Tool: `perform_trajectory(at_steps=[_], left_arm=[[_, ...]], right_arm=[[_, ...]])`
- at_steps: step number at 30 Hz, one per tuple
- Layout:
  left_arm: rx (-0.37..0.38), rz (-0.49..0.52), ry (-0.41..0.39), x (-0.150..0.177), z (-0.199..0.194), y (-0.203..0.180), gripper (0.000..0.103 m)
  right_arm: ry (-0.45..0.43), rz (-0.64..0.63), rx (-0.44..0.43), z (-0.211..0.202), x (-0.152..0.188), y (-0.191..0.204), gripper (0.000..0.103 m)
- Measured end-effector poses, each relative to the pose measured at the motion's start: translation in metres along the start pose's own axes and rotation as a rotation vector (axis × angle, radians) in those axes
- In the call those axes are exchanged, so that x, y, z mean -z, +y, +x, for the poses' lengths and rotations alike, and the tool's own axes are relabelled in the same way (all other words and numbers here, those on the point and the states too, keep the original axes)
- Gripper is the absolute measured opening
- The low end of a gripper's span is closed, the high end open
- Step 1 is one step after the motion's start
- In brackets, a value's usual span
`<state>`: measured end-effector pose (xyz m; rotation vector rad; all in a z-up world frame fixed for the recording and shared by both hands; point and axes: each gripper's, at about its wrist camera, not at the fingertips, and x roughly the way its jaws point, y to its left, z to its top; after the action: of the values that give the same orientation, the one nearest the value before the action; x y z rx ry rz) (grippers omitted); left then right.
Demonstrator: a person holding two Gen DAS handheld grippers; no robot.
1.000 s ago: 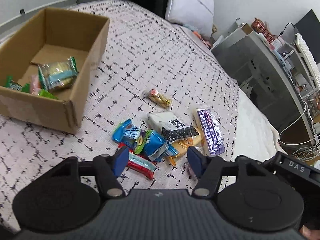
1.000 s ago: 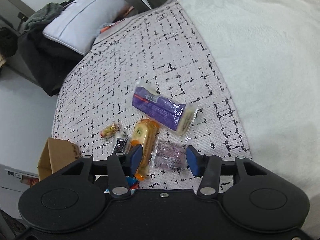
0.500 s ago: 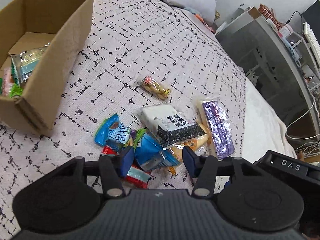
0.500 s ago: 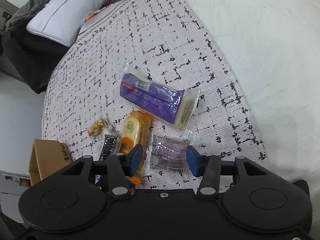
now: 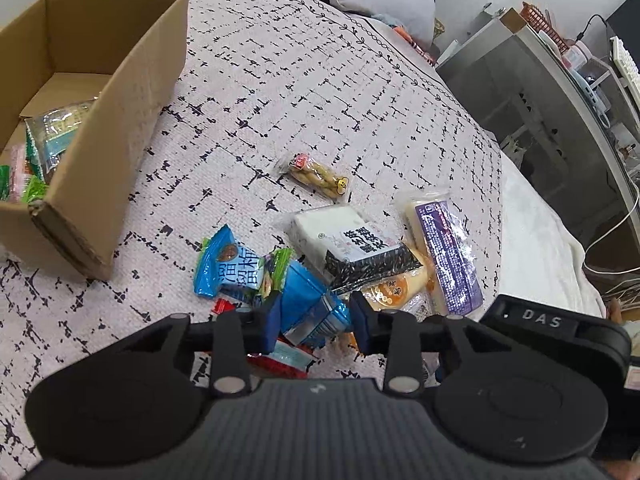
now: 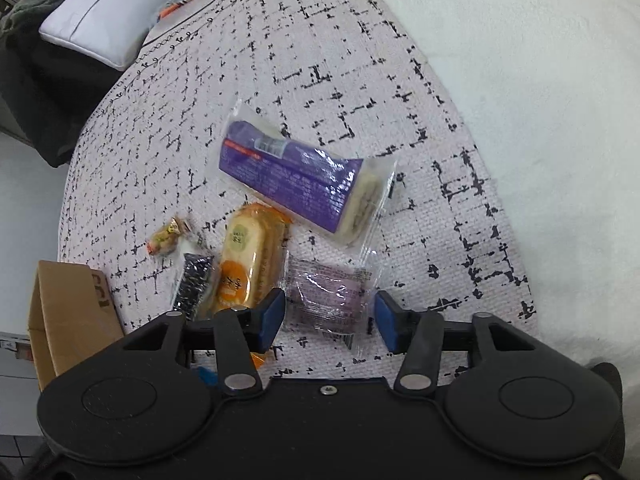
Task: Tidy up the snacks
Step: 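Grasp the blue packet with the left gripper while the right grasps the clear purple-filled packet, then carry the clear packet to the box and open the right gripper over it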
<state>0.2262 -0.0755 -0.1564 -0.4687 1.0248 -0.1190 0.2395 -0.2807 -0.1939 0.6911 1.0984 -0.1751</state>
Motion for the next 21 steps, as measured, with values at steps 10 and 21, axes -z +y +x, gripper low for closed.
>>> perform_trajectory(at_steps=[10,21], left_arm=[[-0.004,0.001,-0.049,-0.004,-0.024,0.001,0.035],[-0.027,0.016,-0.128,-0.003,-0.07,0.0,0.035]], right_arm=[[-0.061,-0.031,-0.087,-0.028,0.007,0.001,0.034],[-0.121,-0.089,-0.191,-0.06,0.016,0.01,0.034]])
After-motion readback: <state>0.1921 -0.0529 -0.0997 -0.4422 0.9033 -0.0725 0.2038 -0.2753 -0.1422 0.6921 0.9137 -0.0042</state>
